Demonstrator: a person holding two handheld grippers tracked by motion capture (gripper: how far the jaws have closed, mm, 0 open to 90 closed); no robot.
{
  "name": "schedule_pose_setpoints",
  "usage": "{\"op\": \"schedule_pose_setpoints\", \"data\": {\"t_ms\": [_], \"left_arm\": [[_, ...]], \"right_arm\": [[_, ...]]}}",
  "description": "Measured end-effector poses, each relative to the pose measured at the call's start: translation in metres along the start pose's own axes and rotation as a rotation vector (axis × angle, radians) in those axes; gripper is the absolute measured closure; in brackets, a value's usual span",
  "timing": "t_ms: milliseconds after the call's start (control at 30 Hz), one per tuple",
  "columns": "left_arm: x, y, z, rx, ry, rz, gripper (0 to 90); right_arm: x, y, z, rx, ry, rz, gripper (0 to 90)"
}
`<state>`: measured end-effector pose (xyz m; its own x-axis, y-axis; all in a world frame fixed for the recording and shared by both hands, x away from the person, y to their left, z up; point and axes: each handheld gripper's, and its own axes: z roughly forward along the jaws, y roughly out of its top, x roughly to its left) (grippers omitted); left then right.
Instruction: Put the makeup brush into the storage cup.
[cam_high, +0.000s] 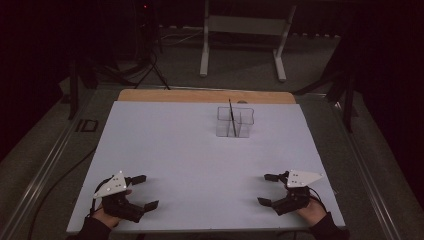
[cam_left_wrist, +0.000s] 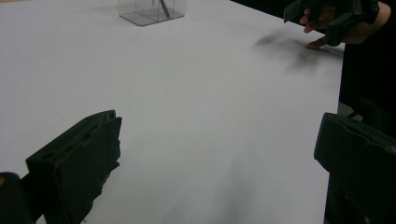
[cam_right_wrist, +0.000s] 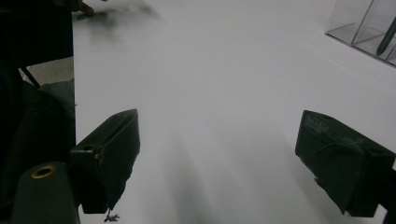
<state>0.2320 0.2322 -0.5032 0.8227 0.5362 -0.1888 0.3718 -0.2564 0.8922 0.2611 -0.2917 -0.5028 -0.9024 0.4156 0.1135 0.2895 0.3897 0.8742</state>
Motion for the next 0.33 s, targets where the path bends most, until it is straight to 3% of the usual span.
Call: {"op": "schedule_pose_setpoints", "data": {"t_ms": [333], "left_arm": [[0.0002,-0.0002,0.0001,-0.001,-0.001,-0.004,1.7]], "right_arm": [[0.001,0.0005,0.0018,0.013,-0.005,-0.005,13.9]]}}
